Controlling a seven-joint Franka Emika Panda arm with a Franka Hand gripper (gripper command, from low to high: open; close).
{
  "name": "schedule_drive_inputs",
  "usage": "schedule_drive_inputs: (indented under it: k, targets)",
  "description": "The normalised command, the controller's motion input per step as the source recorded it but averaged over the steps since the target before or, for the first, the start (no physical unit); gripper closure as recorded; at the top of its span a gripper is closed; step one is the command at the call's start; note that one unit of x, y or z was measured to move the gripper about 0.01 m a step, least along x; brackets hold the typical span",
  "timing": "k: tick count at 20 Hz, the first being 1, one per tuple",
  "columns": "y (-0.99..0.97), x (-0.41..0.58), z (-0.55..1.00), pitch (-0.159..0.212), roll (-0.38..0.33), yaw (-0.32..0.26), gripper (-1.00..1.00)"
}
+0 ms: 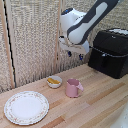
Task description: Please go towards the air fryer and gently seize its handle using your gripper. Slowly reveal the interior of the air fryer by pulling the handle outward. Head to the bowl filled with hot dogs and firmly but gently grasp it. Carefully place it inside the now-open air fryer.
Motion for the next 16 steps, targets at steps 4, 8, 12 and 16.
schedule_drive_inputs:
  k: [4,8,12,16]
  targets:
    - [-0.61,-0.003,-0.32,-0.121,-0.308,0.0,-1.0]
    - [-0.69,-0.005,-0.33,-0.085,-0.167,0.0,-1.0]
    - [-0.77,0.0,-0.24,-0.043,-0.037,0.03,-1.0]
    - [-0.81,-0.025,-0.14,-0.035,-0.015,0.066,-1.0]
